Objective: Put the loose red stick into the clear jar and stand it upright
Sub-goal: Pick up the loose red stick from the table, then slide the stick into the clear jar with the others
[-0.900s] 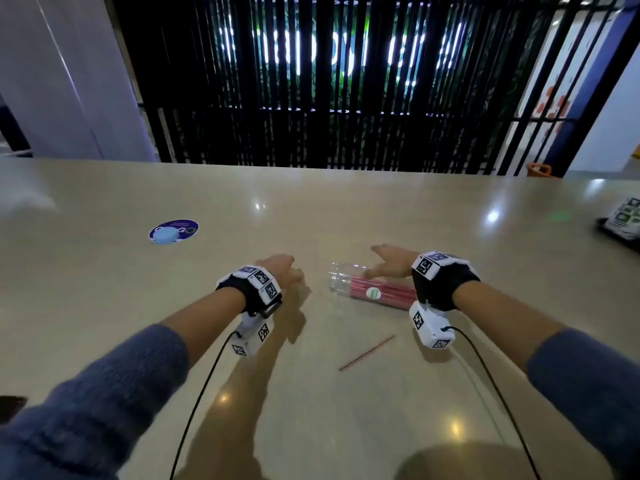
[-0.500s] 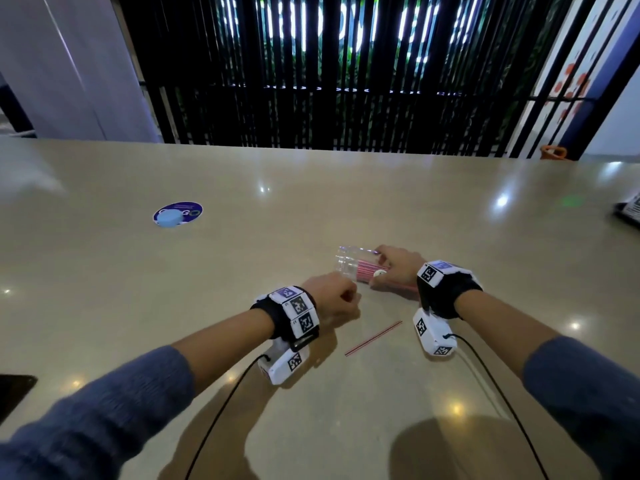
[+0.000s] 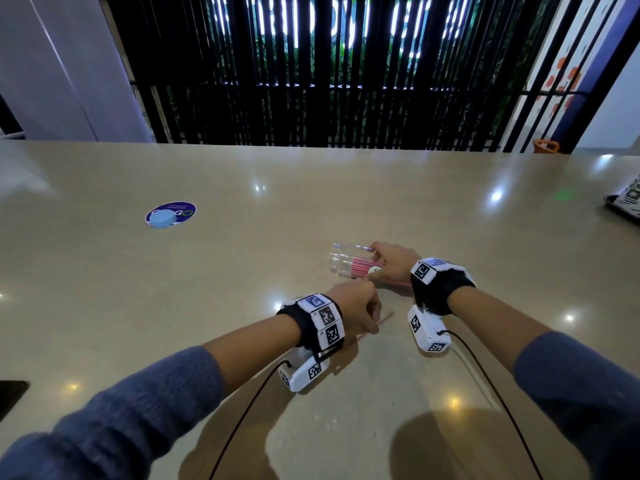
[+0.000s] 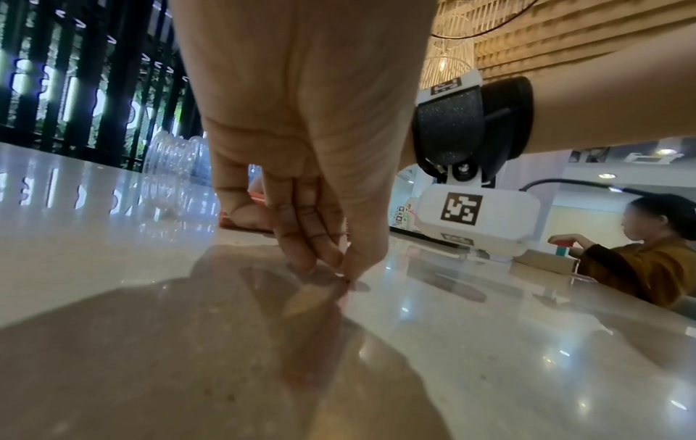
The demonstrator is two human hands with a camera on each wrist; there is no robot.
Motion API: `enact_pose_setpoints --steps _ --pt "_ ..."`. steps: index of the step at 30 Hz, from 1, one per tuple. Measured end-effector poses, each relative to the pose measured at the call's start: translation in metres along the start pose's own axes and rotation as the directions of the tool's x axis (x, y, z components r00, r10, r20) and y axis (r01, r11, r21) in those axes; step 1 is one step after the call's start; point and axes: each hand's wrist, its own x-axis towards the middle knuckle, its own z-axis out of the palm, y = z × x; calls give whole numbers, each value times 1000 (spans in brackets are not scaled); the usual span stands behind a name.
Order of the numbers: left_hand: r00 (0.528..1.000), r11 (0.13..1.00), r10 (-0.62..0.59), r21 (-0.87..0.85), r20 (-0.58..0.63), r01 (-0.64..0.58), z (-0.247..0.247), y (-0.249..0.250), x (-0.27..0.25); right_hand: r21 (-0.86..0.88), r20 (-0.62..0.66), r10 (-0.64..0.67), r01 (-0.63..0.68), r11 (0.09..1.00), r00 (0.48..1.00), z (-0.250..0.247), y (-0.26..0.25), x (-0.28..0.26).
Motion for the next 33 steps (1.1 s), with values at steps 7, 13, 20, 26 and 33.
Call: enact_pose_setpoints --steps 7,13,20,26,33 --pt "1000 1000 20 18 18 -21 -2 2 0 1 -9 -13 13 1000 1000 3 3 6" --pt "998 996 30 78 53 -34 -1 0 1 16 -15 -7 7 1000 1000 4 3 7" --pt "967 974 35 210 251 -90 -4 -14 5 28 -40 -6 7 1000 999 6 3 4" --pt "987 997 -48 -50 154 56 -26 -61 -6 27 -72 -4 6 1000 997 8 3 2" --pt "968 962 -221 -188 -115 197 -79 -149 -38 155 -167 5 21 988 986 5 2 0"
